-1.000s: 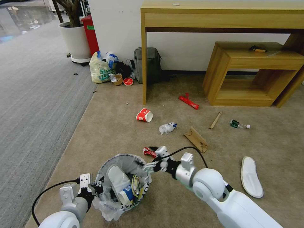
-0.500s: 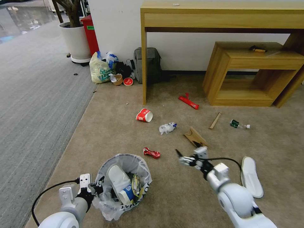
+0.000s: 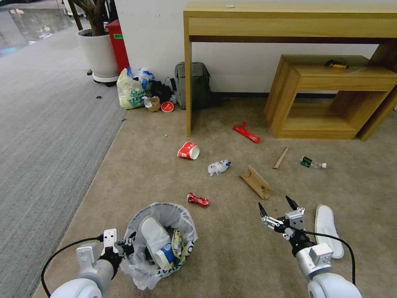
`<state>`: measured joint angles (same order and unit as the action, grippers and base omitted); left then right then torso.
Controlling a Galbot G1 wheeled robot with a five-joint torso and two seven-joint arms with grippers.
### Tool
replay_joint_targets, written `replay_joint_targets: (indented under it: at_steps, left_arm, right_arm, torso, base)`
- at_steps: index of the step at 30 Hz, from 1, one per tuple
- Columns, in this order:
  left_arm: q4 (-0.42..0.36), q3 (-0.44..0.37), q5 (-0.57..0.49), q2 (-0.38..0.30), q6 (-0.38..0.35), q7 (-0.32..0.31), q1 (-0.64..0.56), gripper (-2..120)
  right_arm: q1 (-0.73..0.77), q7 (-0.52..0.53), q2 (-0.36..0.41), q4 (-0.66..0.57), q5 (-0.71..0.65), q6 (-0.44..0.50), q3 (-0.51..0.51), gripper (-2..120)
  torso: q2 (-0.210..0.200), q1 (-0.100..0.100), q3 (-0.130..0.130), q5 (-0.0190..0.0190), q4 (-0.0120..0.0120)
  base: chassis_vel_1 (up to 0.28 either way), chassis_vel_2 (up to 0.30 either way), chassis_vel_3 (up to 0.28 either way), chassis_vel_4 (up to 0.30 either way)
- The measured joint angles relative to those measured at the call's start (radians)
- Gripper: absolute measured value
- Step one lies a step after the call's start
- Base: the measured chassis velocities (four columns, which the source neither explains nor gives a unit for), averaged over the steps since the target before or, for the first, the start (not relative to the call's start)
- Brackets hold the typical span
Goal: Pick up the trash bin and place the garbage on the floor into it.
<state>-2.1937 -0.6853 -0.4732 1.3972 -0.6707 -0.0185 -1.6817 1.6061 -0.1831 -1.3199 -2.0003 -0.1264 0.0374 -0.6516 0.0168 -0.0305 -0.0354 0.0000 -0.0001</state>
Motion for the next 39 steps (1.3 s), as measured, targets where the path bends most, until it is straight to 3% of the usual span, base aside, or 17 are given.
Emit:
replay_joint_targets:
  at_steps: [16, 39]
  left_arm:
    - [-0.011, 0.010, 0.003, 0.003, 0.000, -0.003, -0.013, 0]
    - [-0.015, 0.013, 0.006, 0.005, 0.002, -0.005, -0.020, 0]
  right_arm:
    - [0.021, -0.011, 0.008, -0.030, -0.014, -0.014, -0.017, 100]
    - [0.049, -0.036, 0.007, -0.036, -0.013, -0.006, -0.028, 100]
  torso:
    - [0.000, 0.000, 0.000, 0.0000, 0.0000]
    - [0.000, 0.000, 0.000, 0.0000, 0.0000]
  base:
    - [-0.012, -0.012, 0.009, 0.016]
    - [-0.093, -0.089, 0.094, 0.089]
